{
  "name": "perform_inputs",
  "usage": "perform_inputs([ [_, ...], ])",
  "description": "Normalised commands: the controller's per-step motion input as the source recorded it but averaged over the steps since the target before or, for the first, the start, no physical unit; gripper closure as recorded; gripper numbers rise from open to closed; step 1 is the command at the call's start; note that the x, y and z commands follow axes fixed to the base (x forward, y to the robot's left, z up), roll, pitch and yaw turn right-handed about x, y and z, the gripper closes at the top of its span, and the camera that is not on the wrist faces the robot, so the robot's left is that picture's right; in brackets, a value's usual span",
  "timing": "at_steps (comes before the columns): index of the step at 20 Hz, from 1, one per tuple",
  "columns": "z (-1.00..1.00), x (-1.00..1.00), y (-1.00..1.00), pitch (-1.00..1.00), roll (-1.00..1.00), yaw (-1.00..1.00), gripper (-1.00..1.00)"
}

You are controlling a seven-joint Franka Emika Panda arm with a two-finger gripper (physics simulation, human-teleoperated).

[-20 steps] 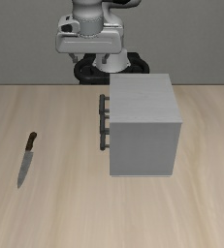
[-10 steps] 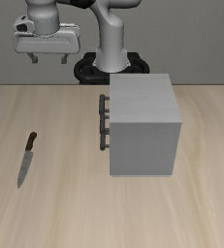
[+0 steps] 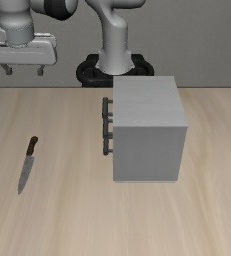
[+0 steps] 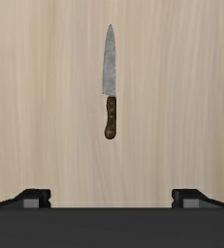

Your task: Pick up the knife and place it on the top of the cabinet

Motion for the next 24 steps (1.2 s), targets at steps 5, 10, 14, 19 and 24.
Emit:
perform_inputs([
  [5, 0.0, 1.0, 0.0, 0.0, 0.0, 0.0, -1.0],
  [10, -0.4, -0.2, 0.0, 0.0, 0.0, 0.0, -1.0],
  [14, -1.0, 0.0, 0.0, 0.0, 0.0, 0.0, -1.0],
  [19, -1.0, 0.0, 0.0, 0.0, 0.0, 0.0, -1.0],
  [24, -1.0, 0.0, 0.0, 0.0, 0.0, 0.0, -1.0],
])
